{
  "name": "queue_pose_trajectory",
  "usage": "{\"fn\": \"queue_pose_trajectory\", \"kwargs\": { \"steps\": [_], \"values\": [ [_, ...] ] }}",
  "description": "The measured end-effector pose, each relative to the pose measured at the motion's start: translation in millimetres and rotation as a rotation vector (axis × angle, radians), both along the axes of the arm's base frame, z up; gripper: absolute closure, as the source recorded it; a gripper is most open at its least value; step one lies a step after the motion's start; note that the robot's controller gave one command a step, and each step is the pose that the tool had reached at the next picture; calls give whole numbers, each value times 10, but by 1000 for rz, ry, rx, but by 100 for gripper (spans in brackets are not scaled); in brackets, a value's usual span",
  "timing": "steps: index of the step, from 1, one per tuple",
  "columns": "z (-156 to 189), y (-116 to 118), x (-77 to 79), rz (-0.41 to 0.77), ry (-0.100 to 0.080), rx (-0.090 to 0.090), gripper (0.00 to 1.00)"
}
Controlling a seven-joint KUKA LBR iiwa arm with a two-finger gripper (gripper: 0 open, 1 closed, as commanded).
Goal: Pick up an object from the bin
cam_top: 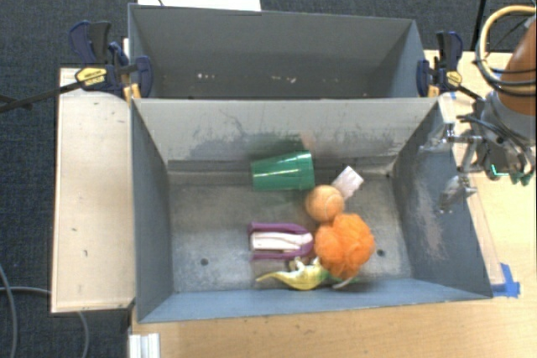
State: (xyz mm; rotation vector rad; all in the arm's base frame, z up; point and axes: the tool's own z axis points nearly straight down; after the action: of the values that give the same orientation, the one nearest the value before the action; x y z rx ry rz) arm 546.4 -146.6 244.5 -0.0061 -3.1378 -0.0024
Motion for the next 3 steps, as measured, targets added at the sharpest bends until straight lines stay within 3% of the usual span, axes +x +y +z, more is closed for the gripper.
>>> {"fn": "queue_pose_trajectory", "kwargs": {
  "steps": [1, 2, 3],
  "values": [
    [45, 4, 15, 4, -8, -2, 0],
    [-465, -1, 210, 6, -15, -4, 0],
    [-620, 6, 230, 9, -13, -4, 0]
  ]
}}
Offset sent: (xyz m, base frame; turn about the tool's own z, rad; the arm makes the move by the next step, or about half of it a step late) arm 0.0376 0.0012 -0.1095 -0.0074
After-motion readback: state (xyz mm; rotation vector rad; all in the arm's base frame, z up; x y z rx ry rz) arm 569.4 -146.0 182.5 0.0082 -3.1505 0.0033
